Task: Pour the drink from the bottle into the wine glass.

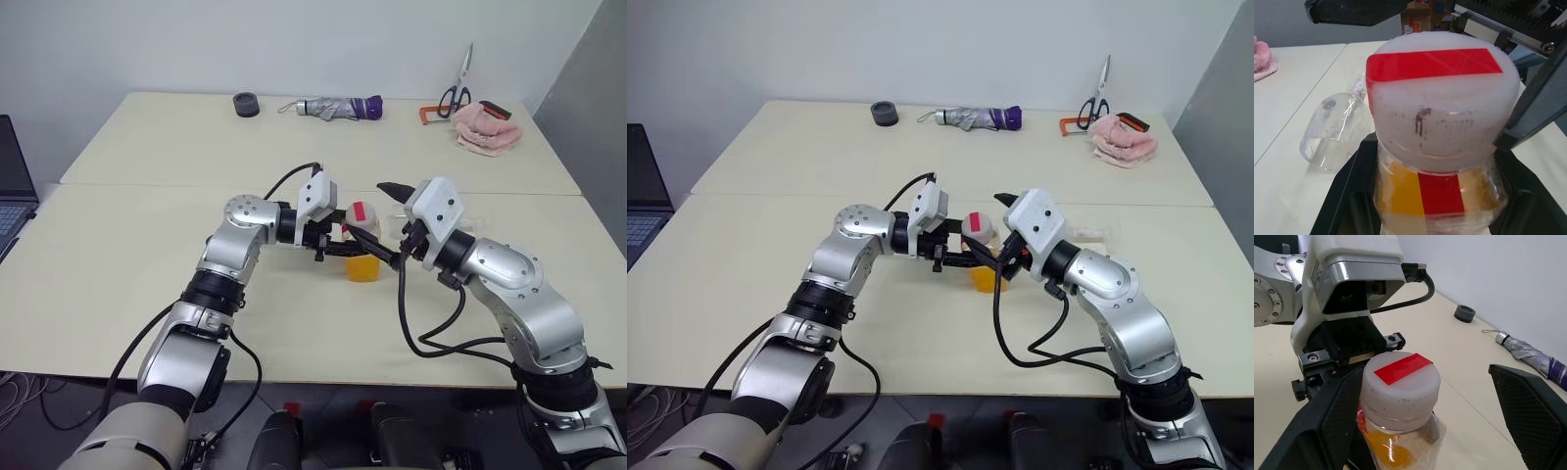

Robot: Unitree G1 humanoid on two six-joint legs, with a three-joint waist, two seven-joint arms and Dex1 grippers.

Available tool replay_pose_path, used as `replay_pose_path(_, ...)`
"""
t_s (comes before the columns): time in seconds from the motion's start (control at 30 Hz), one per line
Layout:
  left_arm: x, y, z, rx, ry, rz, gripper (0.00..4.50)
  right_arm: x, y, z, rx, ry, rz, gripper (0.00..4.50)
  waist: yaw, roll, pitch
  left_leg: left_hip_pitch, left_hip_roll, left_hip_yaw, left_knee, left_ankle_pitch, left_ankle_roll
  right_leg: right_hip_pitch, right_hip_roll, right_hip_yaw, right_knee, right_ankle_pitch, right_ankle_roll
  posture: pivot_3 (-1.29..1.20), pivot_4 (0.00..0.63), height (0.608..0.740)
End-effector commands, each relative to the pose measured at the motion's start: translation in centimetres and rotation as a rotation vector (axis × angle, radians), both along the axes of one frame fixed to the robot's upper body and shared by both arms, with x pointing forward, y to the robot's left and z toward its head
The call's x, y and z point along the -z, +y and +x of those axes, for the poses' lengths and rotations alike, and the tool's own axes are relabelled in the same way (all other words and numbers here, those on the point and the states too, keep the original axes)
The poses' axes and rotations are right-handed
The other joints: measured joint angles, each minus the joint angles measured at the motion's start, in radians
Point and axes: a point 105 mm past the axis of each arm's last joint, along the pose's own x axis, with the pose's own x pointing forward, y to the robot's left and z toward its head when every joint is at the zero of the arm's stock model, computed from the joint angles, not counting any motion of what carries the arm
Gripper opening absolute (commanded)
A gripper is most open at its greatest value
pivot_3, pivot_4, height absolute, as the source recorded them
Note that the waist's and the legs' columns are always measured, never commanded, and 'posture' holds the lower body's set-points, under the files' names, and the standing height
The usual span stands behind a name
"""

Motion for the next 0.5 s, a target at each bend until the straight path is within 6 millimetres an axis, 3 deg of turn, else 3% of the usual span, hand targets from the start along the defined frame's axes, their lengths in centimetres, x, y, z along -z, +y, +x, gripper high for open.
replay_pose_path(0.03, -1.19, 0.07, -0.2, 0.02, -0.044, -0.003, 2.16, -1.5, -0.58, -0.28, 0.02, -0.065, 0.02, 4.3, 0.0, 0.0, 0.0, 0.0, 0.0, 0.0, 0.0, 0.0, 0.0, 0.0, 0.0, 0.0, 0.0, 0.0, 0.0, 0.0, 0.15, 0.74)
replay_pose_path(0.5, -1.15, 0.33, 0.01, 0.014, -0.048, 0.004, 2.16, -1.52, -0.91, -1.0, 0.009, -0.054, 0.01, 4.3, 0.0, 0.0, 0.0, 0.0, 0.0, 0.0, 0.0, 0.0, 0.0, 0.0, 0.0, 0.0, 0.0, 0.0, 0.0, 0.0, 0.15, 0.74)
